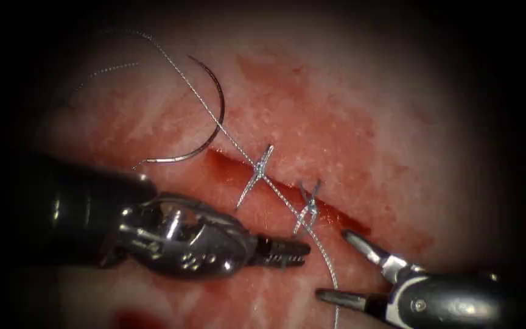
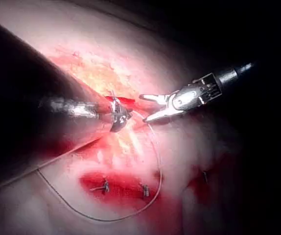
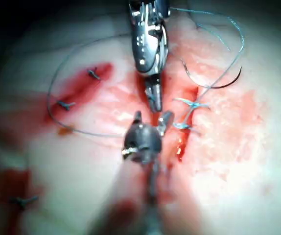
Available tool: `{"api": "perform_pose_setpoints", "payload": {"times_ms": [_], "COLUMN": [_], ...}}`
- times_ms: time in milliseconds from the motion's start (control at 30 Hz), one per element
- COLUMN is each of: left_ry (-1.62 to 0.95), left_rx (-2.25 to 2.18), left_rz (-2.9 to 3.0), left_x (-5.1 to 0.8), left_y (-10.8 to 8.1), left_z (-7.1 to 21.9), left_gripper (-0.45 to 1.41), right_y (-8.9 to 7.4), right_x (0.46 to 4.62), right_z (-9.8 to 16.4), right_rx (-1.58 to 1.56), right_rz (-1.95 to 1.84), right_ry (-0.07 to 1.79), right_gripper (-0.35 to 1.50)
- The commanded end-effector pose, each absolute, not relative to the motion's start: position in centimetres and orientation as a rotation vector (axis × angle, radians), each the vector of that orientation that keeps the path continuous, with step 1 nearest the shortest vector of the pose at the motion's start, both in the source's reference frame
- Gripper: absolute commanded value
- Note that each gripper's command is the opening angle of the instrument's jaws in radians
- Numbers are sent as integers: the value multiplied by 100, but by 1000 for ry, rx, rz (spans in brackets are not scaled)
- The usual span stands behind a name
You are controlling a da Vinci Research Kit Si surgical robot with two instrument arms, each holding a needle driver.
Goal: Wound Closure
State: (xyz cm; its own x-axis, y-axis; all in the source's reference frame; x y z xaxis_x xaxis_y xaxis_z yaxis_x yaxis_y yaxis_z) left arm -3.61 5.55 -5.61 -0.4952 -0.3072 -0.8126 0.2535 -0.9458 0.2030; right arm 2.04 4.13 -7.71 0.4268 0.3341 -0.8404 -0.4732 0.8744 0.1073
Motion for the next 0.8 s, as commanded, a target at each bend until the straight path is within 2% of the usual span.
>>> {"api": "perform_pose_setpoints", "payload": {"times_ms": [33,667,800], "left_ry": [-80,17,291], "left_rx": [1354,1350,1487], "left_rz": [-2469,-2618,-2863], "left_x": [-365,-359,-358], "left_y": [548,545,544], "left_z": [-556,-563,-565], "left_gripper": [-35,-35,-35], "right_y": [407,427,428], "right_x": [217,262,269], "right_z": [-760,-691,-692], "right_rx": [-147,-159,-150], "right_rz": [497,480,479], "right_ry": [1015,971,974], "right_gripper": [111,109,109]}}
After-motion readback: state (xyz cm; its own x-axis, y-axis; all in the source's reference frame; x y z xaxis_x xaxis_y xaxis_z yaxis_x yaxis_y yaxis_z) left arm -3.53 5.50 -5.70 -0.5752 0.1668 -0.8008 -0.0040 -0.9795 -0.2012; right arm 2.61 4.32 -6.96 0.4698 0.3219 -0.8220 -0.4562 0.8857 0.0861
